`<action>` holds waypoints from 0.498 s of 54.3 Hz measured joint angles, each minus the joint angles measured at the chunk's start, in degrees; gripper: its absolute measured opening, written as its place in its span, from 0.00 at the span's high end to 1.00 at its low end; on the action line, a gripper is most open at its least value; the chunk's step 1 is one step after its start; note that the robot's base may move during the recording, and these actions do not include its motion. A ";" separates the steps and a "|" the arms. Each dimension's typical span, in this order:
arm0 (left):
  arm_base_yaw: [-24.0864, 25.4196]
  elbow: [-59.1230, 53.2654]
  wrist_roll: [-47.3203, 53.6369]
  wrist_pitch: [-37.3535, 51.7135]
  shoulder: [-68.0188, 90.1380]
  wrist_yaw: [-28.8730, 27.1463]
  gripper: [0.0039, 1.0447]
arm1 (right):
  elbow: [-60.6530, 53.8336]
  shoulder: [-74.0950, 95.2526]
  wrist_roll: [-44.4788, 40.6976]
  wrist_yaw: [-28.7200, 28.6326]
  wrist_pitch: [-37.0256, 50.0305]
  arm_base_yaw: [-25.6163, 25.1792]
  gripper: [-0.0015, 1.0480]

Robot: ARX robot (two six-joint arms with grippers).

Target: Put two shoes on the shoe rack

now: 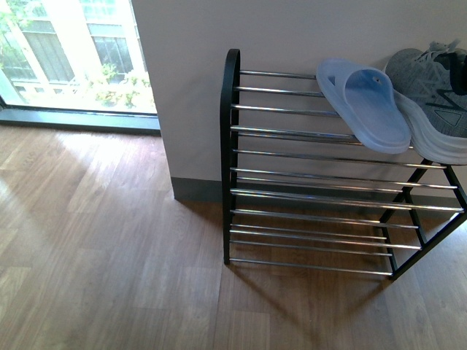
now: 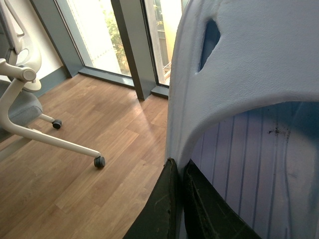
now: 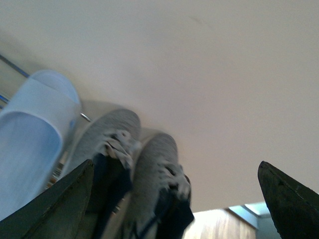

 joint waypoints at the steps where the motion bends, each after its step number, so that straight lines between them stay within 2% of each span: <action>1: 0.00 0.00 0.00 0.00 0.00 0.00 0.98 | -1.18 -1.25 0.42 0.02 0.11 -0.90 0.09; 17: 0.00 0.00 0.00 0.00 0.00 0.00 0.98 | -15.26 -15.93 7.45 -2.86 -2.38 -9.53 0.09; 25: 0.00 0.00 0.00 0.00 0.00 0.00 0.98 | -19.43 -24.30 12.39 -3.13 -3.80 -10.38 0.09; 27: 0.00 0.00 0.00 0.00 0.00 0.00 0.98 | -20.55 -24.41 16.04 -8.07 -0.20 -10.99 0.12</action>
